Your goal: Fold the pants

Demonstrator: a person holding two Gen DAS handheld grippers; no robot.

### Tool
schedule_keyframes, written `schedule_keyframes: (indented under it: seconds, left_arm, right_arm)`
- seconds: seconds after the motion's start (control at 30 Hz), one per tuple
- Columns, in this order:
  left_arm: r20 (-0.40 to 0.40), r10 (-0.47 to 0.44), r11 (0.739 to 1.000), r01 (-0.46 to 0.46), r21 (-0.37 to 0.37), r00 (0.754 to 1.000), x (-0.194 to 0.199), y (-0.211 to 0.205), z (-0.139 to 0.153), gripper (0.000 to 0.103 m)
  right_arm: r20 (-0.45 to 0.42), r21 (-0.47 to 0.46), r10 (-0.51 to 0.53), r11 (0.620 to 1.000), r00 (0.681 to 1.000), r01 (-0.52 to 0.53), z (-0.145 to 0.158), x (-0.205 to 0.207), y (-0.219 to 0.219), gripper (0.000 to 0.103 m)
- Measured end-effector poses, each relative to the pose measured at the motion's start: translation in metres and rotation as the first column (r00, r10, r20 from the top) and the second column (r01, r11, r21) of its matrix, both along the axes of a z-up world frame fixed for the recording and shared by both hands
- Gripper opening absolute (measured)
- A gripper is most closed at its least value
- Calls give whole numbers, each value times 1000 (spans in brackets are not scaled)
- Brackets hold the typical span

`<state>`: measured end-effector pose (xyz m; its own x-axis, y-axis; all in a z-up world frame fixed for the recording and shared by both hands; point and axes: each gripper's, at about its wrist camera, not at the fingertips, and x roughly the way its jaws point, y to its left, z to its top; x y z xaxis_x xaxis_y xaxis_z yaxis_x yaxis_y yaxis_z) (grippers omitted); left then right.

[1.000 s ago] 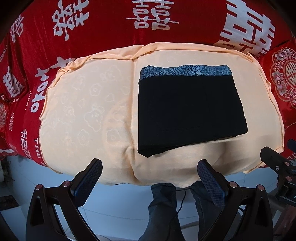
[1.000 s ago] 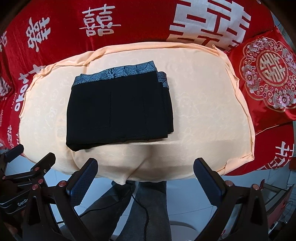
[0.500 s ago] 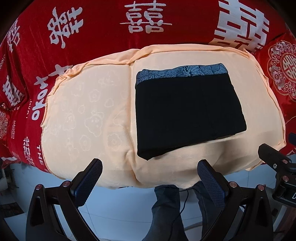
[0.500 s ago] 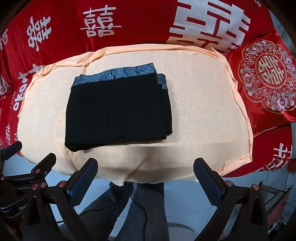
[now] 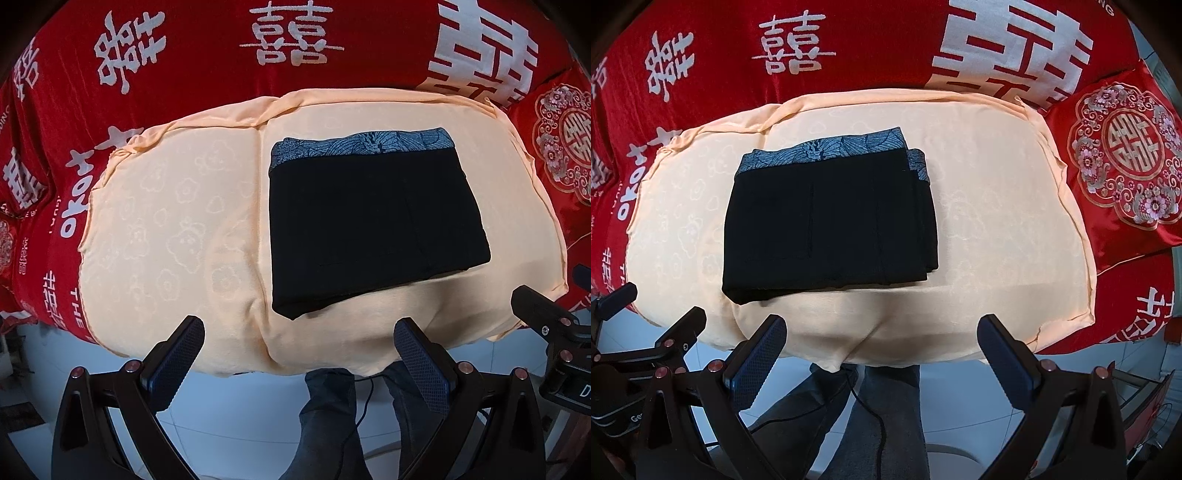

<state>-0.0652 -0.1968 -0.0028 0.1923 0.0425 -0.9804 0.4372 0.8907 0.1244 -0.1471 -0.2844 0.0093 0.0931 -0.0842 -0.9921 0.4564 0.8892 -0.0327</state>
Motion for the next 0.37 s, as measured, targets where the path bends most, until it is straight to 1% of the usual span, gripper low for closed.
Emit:
schedule_keyframes:
  seconds: [0.17,0.37]
  left_arm:
    - [1,-1,1000,1,-1,1000,1,0,0,103]
    - [6,-13,1000,13,-23,1000,1,-3,2,103]
  right_arm:
    - [0,-2,-1,1000,1000,1,0,1,1,103]
    - [0,-3,-1,1000,1000,1,0,3,2,103]
